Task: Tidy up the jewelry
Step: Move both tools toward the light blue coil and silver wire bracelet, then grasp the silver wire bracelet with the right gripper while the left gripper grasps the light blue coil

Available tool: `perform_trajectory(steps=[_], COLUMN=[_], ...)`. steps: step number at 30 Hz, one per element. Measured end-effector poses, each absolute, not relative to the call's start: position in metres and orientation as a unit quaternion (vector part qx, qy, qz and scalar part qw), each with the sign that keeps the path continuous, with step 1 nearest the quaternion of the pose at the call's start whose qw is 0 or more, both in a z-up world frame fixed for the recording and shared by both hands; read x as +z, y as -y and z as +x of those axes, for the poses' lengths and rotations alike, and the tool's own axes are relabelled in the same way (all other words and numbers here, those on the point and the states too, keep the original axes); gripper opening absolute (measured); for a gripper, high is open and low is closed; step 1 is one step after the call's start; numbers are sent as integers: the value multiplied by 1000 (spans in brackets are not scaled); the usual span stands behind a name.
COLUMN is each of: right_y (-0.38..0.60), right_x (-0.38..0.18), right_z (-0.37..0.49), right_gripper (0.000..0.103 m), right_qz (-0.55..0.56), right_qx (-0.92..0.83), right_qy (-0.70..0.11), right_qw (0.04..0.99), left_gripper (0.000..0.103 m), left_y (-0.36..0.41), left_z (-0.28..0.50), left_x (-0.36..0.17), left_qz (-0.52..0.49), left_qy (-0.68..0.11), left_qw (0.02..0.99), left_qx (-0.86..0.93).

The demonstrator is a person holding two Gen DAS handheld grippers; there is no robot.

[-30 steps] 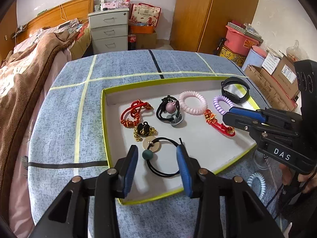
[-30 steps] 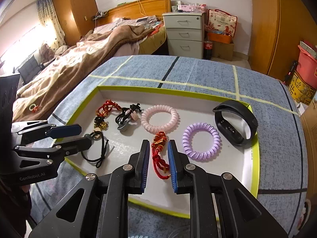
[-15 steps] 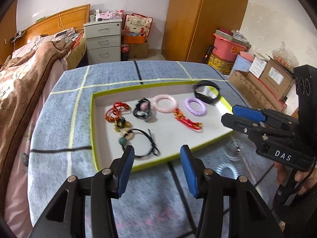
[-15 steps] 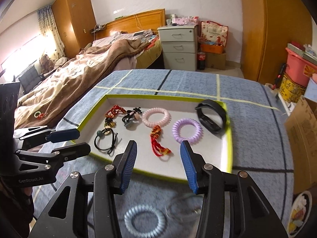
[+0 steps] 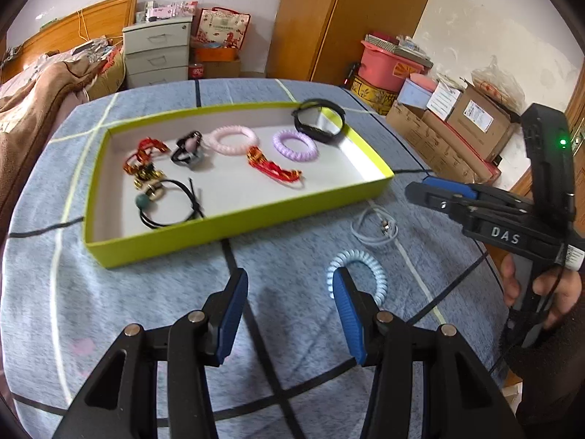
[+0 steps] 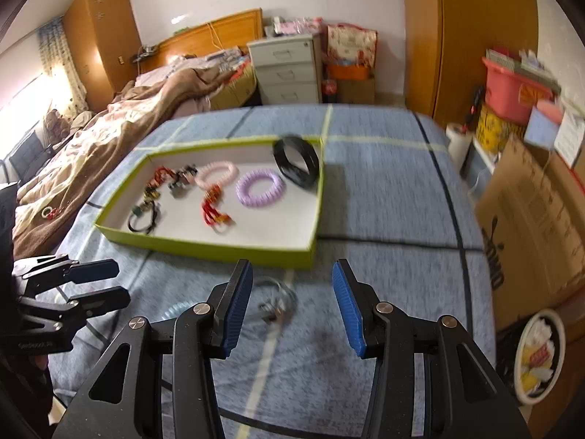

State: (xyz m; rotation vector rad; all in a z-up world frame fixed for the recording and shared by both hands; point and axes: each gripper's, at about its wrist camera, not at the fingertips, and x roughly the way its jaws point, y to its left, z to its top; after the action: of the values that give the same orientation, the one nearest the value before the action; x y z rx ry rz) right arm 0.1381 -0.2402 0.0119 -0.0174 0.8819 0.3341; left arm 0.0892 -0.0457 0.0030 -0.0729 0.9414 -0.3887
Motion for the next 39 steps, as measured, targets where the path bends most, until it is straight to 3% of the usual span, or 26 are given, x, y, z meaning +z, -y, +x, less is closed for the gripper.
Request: perform_trajectory(steps=[16,17,19,24,39], right_y=[225,225,223,224,255], right_x=[-22,-22,-23,-23,-1], right_z=[136,136,135,133,114], right_gripper=[46,45,32,19,18], right_qz=[-21,-24,-36,-37,-5], right_qx=[180,178,172,170,162], right_qy=[-452,-453,-451,-450,-421], right_qw=[873,873,875,876,892], left_gripper=[50,50,50,50,50], left_y=[46,47,47,53,88], left_z=[84,84,84,85,97], left_x=[-5,-6,-6,-9,-16], left_qz=[-34,-33,-35,-32,16], left_qy=[-465,-465,-466,-470,-476], left_qw=[869,868,868,865,860], left_qx=[-168,-168,-167,-172,-181])
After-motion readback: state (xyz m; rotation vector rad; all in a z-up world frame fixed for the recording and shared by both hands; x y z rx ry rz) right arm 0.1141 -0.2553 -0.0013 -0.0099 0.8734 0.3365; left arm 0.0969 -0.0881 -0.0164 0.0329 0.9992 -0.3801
